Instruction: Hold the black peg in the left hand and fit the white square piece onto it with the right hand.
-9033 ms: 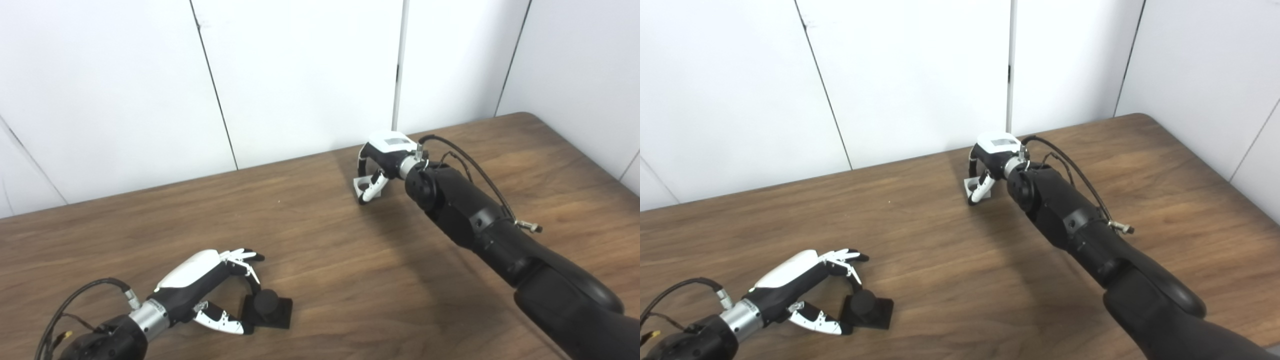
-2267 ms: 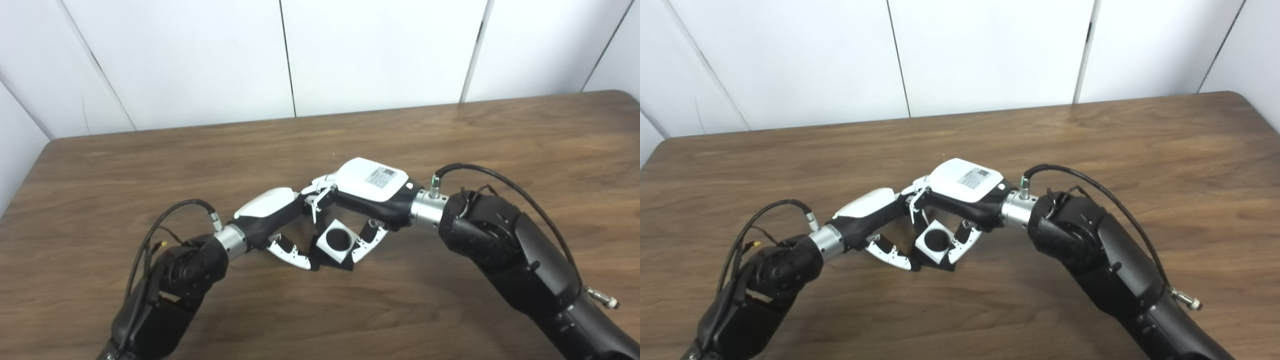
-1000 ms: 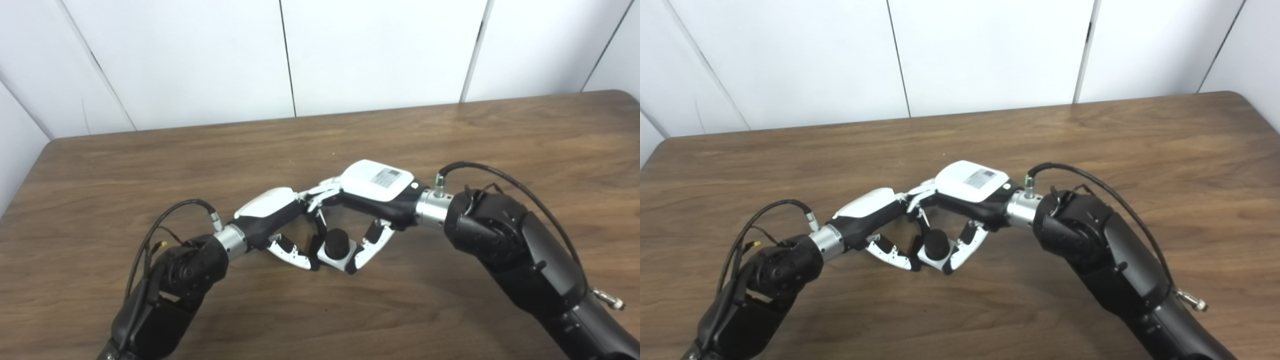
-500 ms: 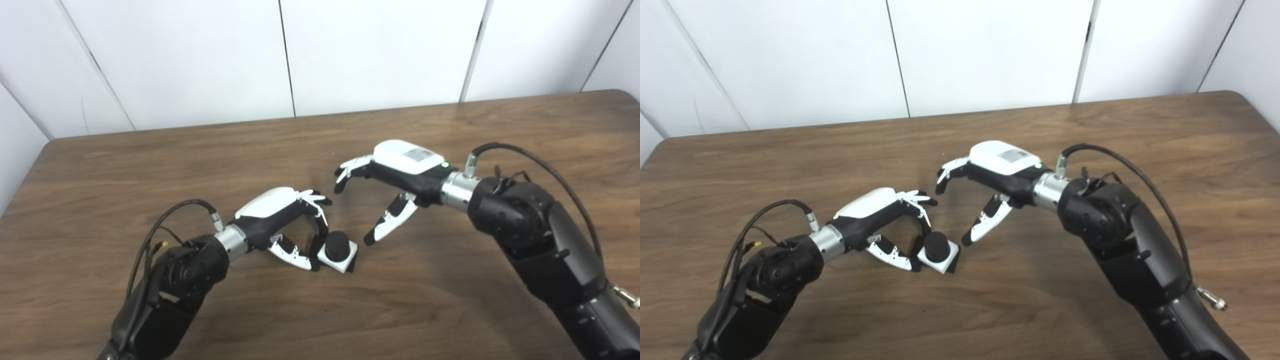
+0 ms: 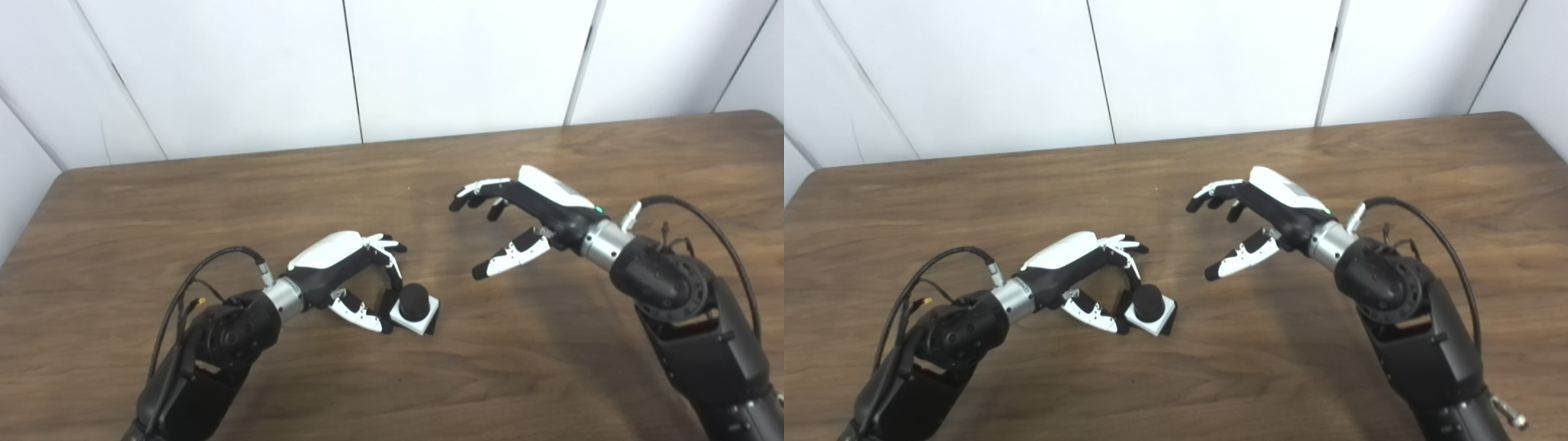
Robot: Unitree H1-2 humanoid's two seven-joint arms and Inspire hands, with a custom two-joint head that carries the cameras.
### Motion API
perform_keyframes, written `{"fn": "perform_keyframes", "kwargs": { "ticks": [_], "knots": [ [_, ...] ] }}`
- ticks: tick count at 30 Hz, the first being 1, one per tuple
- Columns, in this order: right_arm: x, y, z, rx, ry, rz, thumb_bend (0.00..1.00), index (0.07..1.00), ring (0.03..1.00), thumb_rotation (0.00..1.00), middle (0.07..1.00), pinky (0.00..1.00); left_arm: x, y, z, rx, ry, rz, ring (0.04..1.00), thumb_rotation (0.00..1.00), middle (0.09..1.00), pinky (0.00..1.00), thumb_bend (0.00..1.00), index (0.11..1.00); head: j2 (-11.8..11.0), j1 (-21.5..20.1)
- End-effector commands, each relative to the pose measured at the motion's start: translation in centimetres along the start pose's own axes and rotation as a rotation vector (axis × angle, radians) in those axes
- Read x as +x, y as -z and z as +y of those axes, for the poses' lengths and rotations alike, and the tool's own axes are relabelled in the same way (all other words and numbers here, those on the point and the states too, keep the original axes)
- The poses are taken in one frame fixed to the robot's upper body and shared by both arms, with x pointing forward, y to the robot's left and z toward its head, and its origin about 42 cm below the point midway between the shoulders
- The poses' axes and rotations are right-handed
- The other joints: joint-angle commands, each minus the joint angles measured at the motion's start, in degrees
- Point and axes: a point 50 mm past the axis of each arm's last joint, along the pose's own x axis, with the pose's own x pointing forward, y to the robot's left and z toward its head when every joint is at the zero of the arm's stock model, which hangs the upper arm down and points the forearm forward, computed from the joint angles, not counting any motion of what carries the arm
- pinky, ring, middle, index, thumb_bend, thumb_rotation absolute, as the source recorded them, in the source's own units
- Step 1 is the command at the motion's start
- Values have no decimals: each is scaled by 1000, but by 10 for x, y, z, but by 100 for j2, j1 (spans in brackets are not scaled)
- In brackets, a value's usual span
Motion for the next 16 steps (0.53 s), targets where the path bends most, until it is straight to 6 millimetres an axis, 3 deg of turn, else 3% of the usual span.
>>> {"fn": "perform_keyframes", "kwargs": {
  "ticks": [1,7,11,13,16],
  "knots": [
    [-3,-5,-5,43,124,-38,759,727,783,163,795,699,-5,2,1,24,10,-1,992,72,926,973,521,493,-2,0],
    [-14,5,20,209,258,-27,700,713,754,112,767,628,-6,4,0,-6,-10,-1,987,74,924,963,519,494,-5,-37],
    [-17,8,33,290,313,-23,671,720,747,100,760,664,-8,6,-2,-45,-41,-4,962,73,911,917,517,497,-15,-64],
    [-19,9,39,326,332,-16,674,719,732,101,762,638,-10,7,-3,-70,-63,-1,941,168,904,843,734,698,-17,-62],
    [-22,10,46,345,349,-4,676,718,726,100,758,625,-15,10,-7,-141,-116,1,923,162,893,804,744,785,-24,-59]
  ]
}}
